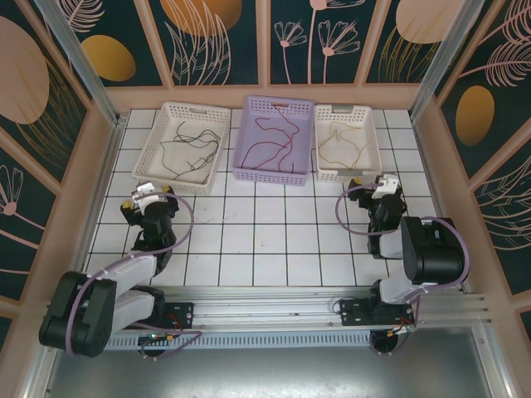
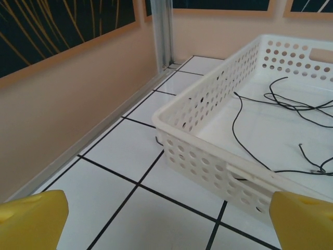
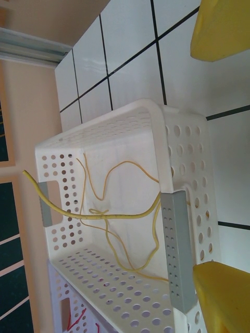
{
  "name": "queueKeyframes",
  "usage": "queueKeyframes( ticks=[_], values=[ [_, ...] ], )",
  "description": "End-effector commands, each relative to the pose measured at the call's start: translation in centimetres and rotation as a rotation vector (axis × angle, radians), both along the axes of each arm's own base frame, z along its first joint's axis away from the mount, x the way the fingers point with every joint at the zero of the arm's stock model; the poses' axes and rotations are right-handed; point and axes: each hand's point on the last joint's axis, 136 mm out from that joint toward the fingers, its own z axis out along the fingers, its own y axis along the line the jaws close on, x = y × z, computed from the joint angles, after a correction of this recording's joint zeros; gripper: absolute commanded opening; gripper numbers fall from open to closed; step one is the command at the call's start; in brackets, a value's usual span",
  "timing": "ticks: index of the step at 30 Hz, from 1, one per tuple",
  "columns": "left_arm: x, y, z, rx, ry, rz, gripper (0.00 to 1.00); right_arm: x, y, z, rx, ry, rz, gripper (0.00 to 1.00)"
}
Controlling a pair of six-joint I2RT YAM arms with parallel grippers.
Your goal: Untangle the cables
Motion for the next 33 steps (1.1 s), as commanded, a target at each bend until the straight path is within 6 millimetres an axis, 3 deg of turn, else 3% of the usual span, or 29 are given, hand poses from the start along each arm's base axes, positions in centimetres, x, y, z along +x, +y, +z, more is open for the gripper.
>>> queueKeyframes(
  ticks=[1,5,9,10,13,20,24,27,33],
  values=[
    [1.9,-0.6,1.7,-0.004,-0.080,-0.039,0.99,0.4,0.0,0.8,0.013,-0.031,0.006,0.99],
    [3.6,-1.5,2.1,-0.005,-0.111,-0.083,0.99,0.3,0.0,0.8,0.013,-0.031,0.007,0.99],
    [6.1,-3.8,1.4,0.109,-0.027,-0.245,0.99,0.4,0.0,0.8,0.014,-0.031,0.008,0.99],
    [6.3,-3.1,1.4,0.100,-0.032,-0.211,0.99,0.4,0.0,0.9,0.014,-0.032,0.009,0.99],
    [6.4,-0.9,1.0,0.011,-0.076,-0.158,0.99,0.4,0.0,0.9,0.015,-0.032,0.009,0.99],
    [5.6,-1.9,0.5,-0.047,-0.133,-0.335,0.99,0.4,0.0,0.9,0.017,-0.032,0.011,0.99],
    [5.4,-1.7,0.5,-0.047,-0.140,-0.324,0.99,0.3,0.0,0.8,0.017,-0.030,0.011,0.99],
    [4.8,-0.1,0.5,-0.063,-0.163,-0.226,0.99,0.3,0.0,0.8,0.018,-0.030,0.012,0.99],
    [4.8,-0.1,0.7,-0.060,-0.169,-0.224,0.99,0.3,0.0,0.8,0.017,-0.031,0.011,0.99]
  ],
)
